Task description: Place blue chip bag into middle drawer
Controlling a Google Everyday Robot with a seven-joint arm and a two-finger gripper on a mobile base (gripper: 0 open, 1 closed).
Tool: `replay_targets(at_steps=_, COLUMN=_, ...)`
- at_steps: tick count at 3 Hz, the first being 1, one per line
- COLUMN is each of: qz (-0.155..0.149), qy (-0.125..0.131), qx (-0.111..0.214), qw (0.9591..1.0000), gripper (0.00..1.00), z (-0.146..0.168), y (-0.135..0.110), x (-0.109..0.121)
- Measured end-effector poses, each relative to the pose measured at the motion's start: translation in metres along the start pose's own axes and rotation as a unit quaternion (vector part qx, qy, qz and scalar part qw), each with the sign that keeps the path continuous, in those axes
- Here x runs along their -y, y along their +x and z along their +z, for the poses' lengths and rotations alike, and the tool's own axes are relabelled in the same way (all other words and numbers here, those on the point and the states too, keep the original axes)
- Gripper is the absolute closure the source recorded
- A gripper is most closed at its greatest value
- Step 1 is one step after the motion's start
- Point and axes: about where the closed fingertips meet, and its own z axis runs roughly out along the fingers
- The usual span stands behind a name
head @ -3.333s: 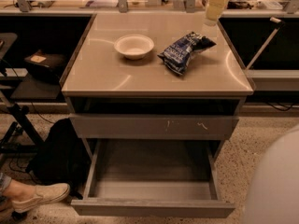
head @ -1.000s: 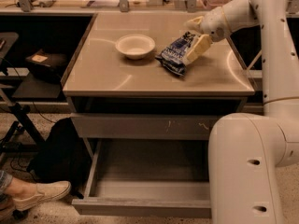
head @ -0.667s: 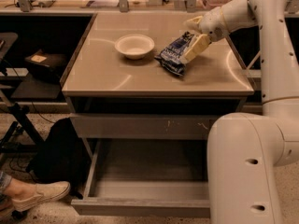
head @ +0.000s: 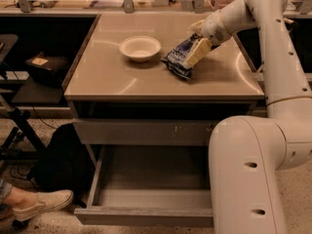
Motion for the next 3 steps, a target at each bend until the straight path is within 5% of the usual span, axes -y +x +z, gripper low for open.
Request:
replay_targets(at_steps=1, qz=0.0, qy=0.0, qx=0.0, qw=1.0, gripper=0.0, z=0.0002, y=-0.0001, x=0.0001)
replay_targets(at_steps=3, qz=0.0, qy=0.0, qx=0.0, qw=1.0, gripper=0.42, z=0.0002, y=-0.0001, x=0.0001)
